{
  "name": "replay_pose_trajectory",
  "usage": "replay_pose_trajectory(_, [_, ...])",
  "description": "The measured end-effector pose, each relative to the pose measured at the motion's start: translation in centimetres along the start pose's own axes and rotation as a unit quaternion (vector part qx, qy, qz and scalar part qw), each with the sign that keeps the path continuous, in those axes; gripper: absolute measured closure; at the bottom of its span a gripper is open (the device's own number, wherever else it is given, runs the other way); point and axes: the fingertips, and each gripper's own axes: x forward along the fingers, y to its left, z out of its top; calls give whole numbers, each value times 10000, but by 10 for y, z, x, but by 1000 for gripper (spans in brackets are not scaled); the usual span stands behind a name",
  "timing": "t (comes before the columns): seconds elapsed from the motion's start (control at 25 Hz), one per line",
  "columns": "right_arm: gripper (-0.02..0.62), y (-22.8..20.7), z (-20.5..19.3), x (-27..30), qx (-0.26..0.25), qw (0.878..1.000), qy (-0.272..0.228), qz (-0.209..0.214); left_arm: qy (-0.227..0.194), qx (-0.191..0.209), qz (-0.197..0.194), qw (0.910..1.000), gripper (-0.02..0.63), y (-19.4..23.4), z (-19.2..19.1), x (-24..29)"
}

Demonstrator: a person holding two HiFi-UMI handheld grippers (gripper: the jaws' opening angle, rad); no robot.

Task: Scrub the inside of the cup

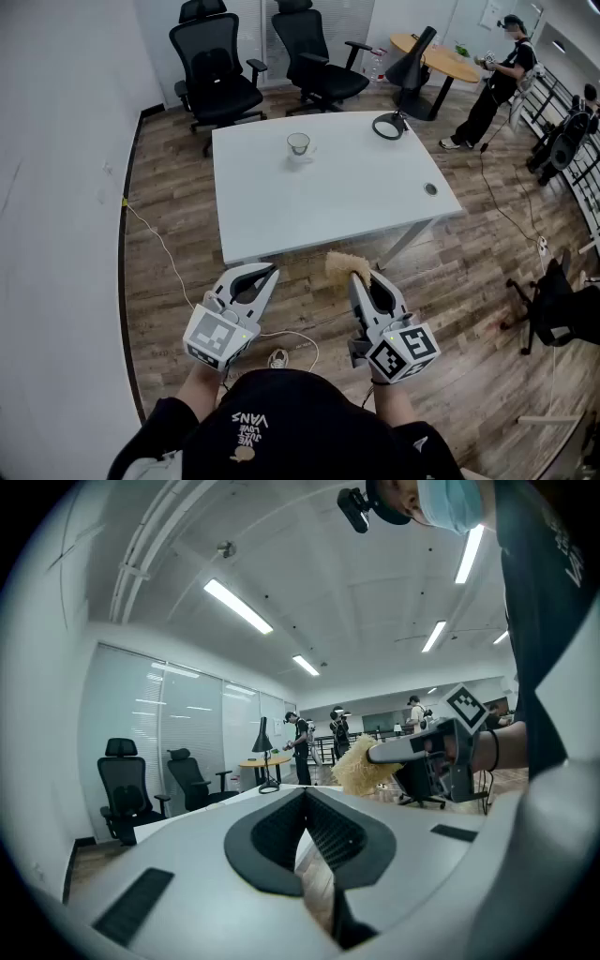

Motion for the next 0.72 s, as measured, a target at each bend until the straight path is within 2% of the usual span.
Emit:
replay_pose_trajectory(0.4, [517, -2, 0, 29, 11, 9999, -71, -93, 5, -16, -119, 9999, 595, 31, -6, 11])
replay_pose_trajectory(0.72, [517, -3, 0, 49, 156, 9989, -194, -394, -167, -218, -510, 9983, 595, 53, -11, 17])
